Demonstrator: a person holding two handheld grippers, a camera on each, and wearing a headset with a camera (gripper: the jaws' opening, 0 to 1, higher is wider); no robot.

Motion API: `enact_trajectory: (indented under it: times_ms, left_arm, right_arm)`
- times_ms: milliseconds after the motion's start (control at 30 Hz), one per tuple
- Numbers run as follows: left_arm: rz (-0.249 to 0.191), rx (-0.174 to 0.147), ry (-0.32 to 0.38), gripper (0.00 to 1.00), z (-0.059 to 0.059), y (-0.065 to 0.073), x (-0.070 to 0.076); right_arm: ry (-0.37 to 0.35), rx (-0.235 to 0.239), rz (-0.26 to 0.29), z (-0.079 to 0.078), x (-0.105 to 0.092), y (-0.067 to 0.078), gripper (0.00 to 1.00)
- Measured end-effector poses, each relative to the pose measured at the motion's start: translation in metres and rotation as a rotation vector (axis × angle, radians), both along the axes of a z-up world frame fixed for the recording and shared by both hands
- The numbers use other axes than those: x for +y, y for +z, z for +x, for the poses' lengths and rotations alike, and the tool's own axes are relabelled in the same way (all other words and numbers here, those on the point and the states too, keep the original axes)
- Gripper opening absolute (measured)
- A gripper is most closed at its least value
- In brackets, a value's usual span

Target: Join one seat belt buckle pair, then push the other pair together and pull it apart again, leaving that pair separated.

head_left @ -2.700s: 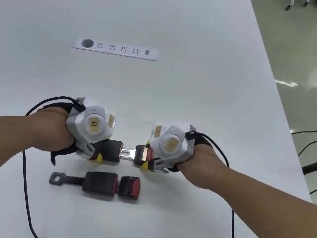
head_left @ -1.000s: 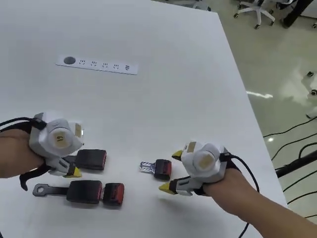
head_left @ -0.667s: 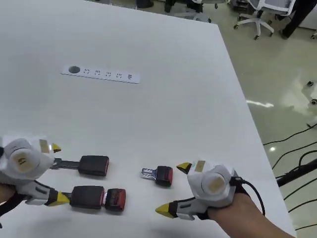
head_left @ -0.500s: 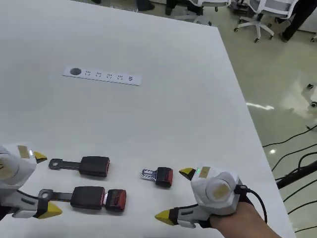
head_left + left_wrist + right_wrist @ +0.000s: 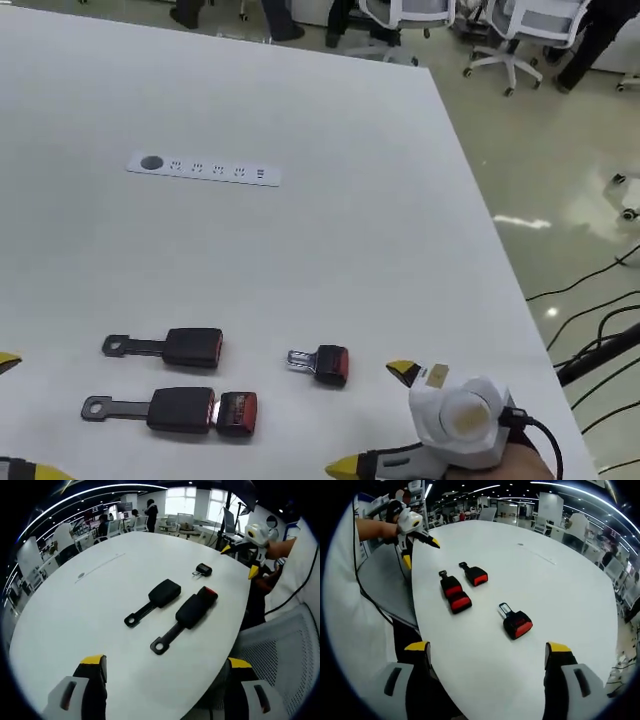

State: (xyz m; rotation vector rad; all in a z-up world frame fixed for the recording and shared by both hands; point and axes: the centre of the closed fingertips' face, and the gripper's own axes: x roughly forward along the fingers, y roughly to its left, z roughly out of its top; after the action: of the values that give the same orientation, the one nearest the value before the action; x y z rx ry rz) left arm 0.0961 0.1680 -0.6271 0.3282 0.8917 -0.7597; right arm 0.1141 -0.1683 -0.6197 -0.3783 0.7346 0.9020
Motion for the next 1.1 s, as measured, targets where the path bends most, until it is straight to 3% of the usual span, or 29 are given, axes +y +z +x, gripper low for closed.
enact_trajectory:
  times_ms: [133, 233, 333, 600, 800, 933, 1100]
  left_arm:
    - [-0.016, 0.004, 0.022, 1.00, -0.009, -0.001, 0.006]
    - [-0.021, -0.002, 0.037, 1.00, -0.014, 0.002, -0.002]
    - [-0.016, 0.001, 0.044, 1.00, -0.017, -0.002, 0.001]
    - [-0.020, -0.016, 0.083, 1.00, -0.018, 0.002, 0.001]
    - [-0.018, -0.027, 0.088, 1.00, -0.018, 0.005, 0.000]
    - [-0.020, -0.034, 0.098, 1.00, -0.016, 0.006, 0.001]
    - [-0.026, -0.038, 0.105, 1.00, -0.013, 0.007, 0.006]
  right_arm:
    - [-0.017, -0.011, -0.005, -0.002, -0.002, 0.005, 1.00]
    - [-0.031, -0.009, 0.004, -0.003, -0.003, 0.005, 1.00]
    - [-0.033, -0.007, 0.005, -0.005, -0.003, 0.004, 1.00]
    - [-0.051, -0.004, 0.027, -0.009, 0.002, 0.009, 1.00]
    - [-0.054, 0.000, 0.030, -0.009, 0.003, 0.004, 1.00]
    - [-0.059, -0.002, 0.034, -0.012, 0.007, 0.015, 1.00]
    - [-0.062, -0.006, 0.036, -0.008, 0.005, 0.010, 1.00]
